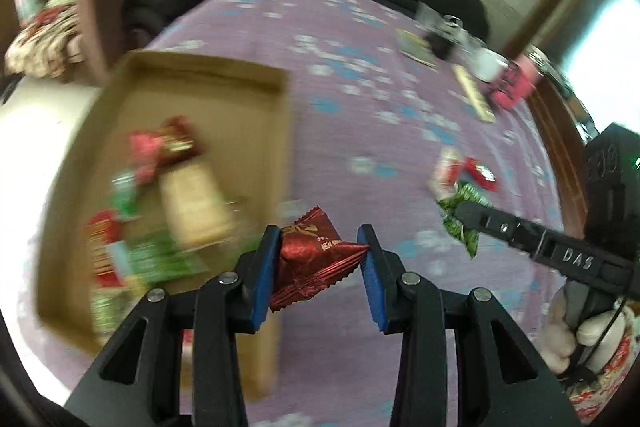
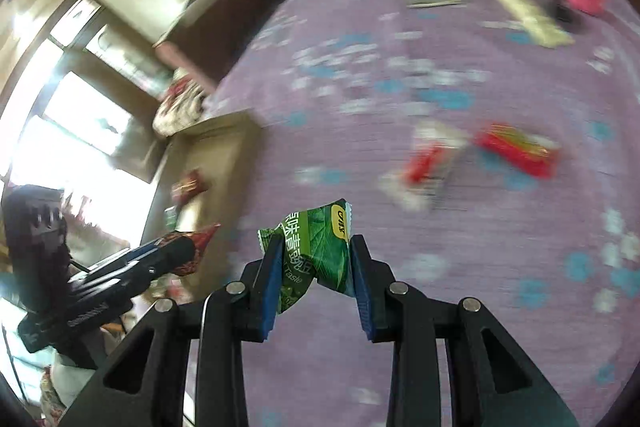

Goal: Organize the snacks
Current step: 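Carry both snacks into the tray and open both grippers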

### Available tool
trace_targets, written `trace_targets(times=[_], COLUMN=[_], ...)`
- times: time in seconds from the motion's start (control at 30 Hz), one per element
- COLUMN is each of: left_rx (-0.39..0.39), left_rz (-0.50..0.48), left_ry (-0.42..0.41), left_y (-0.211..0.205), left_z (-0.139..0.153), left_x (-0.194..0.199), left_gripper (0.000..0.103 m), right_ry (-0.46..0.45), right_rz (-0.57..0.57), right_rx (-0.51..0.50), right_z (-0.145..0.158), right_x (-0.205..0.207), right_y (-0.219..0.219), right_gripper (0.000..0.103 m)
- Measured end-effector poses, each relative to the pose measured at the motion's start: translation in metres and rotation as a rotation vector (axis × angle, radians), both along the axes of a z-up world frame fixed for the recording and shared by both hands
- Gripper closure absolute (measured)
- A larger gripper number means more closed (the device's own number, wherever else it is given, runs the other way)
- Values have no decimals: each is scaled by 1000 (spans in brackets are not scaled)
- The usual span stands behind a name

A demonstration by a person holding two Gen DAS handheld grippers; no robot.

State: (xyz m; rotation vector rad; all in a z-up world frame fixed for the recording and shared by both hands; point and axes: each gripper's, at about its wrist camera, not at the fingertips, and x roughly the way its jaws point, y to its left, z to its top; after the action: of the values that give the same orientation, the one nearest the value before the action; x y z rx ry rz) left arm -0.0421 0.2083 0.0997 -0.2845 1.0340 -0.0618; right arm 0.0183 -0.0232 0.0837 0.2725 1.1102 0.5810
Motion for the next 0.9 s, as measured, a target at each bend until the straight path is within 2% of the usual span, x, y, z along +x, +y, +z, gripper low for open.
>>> trace_targets(times=[0.17,0.37,0.5,0.63,0.73,0.9], left_rx=[-26,-28,-76,-99,-93,-24], left_rz=[83,64,35,30,35,49], left_ry=[42,84,74,46,10,-67], left_y=[52,66,74,89,98,111], left_z=[-22,-44,-41,-28,-14,11], left_x=[-19,-16,-23,-31,-38,-49], left_gripper=[62,60,57,56,47,37], right_ry=[-11,-23,-45,-50,-43,-65], right_rz=[94,182,198,207,209,155], right_rx=[-16,-88,-167,-243,-243,-240], right_z=[2,-6,-17,-31,-32,-14], right_x=[4,15,22,26,23,22], right_y=[75,156,191,212,213,203], right_gripper=[72,72,72,69,67,64])
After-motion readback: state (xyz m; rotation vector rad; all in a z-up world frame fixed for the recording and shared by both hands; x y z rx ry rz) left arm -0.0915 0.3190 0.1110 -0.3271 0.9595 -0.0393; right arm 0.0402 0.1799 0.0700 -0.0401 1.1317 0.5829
